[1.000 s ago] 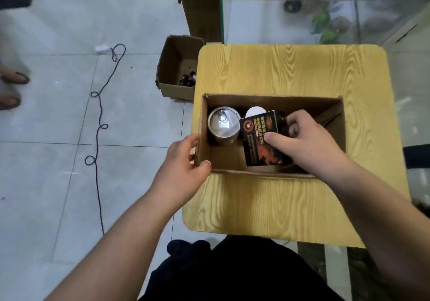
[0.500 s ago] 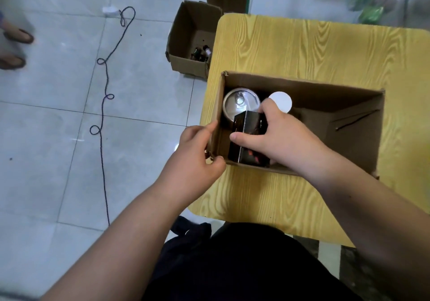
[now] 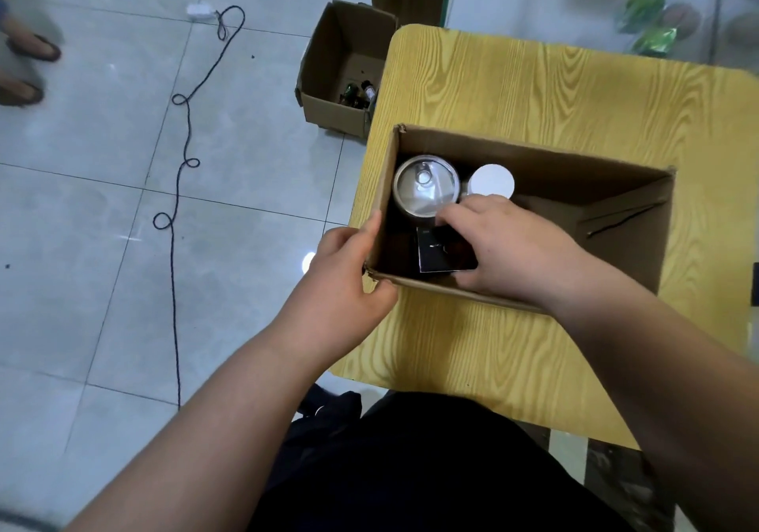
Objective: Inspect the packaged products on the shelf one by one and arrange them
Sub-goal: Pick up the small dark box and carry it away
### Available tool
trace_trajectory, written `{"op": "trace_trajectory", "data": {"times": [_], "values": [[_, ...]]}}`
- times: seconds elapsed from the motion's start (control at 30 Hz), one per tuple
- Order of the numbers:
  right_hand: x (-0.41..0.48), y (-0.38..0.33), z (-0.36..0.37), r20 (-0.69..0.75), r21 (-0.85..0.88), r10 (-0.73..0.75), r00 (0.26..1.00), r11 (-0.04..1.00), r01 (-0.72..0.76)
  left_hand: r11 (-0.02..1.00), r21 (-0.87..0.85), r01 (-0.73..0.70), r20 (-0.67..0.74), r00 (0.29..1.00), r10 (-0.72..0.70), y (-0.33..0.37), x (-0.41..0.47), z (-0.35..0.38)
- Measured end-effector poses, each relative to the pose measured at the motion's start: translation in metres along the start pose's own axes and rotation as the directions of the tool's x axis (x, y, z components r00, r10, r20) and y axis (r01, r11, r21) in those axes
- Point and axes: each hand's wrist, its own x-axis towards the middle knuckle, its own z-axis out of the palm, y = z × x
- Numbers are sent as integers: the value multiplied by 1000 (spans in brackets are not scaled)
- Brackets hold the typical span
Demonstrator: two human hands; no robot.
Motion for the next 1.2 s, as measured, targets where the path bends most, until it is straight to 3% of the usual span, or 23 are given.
{"op": "trace_trajectory", "data": {"times": [0.17,0.23,0.33,0.43,0.53,0.63,0.73,0.83,0.93,1.07,1.2], "values": [[-14,47,-7,115,-103,215,970,974,-204,992,122,-6,34,999,2,0,0,2],[-17,65,-7,82,-140,312,946,944,-299,981,195,-9,44,999,1,1,0,6],[-13,79,-3,-64,26,406,912,914,-405,967,255,-6,44,999,-5,2,1,12],[-10,81,6,-106,175,409,906,905,-388,964,267,7,49,999,-21,2,1,14],[-17,82,13,-130,141,458,880,887,-440,967,256,8,51,998,-22,2,0,12],[-26,75,11,-34,56,544,838,838,-542,966,258,9,46,999,-22,1,0,12],[-28,71,10,79,28,540,838,839,-543,959,282,11,47,999,-26,2,1,13],[-25,71,11,120,113,515,849,842,-527,954,298,20,47,998,-36,4,1,15],[-27,73,14,59,194,522,851,830,-523,957,289,30,40,998,-43,5,1,14],[-32,71,18,-86,84,486,870,873,-480,957,290,29,29,999,-39,5,0,15],[-28,65,18,80,102,427,901,895,-434,957,290,30,21,999,-37,6,0,16]]}}
